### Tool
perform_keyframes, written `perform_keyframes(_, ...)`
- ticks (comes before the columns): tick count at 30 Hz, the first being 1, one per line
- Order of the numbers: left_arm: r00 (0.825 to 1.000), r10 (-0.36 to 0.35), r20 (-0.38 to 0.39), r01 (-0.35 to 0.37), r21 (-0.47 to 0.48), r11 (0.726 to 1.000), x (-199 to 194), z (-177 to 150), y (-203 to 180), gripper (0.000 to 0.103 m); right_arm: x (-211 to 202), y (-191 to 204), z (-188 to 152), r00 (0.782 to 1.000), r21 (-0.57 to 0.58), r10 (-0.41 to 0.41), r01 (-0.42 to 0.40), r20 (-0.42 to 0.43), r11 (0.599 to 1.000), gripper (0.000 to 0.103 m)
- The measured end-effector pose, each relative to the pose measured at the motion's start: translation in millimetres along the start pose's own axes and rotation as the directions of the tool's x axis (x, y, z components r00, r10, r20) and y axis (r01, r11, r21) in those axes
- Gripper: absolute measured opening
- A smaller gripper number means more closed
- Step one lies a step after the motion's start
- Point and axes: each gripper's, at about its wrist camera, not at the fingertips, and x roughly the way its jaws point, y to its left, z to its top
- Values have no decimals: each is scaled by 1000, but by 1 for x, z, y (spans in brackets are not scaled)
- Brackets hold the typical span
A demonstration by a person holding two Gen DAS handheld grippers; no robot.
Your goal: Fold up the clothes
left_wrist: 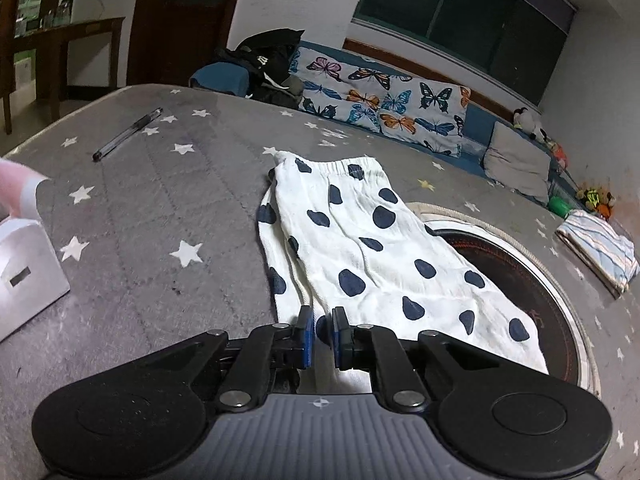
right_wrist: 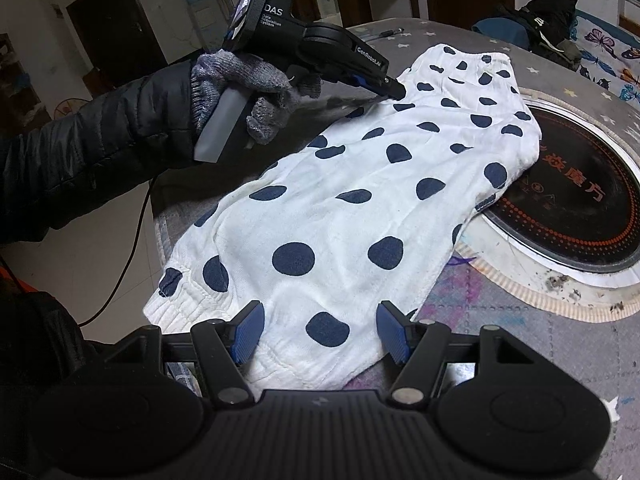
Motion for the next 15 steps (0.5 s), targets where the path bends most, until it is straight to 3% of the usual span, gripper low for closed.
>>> perform_keyframes(2,1000,4,3,-4,-6,1000,0,0,1,5,0,1,0,1000,-1,-1,1,3,1000,65)
perform_keyframes(11,991,81,103,-83,15,996,-21,-2,-8,3,-2,-2,-3,1000,7,3,-3,15,1000,66)
perform_keyframes(15,992,54,114,-57,18,998,-27,-2,-11,3,-2,-6,-4,1000,9,5,-5,20,1000,66)
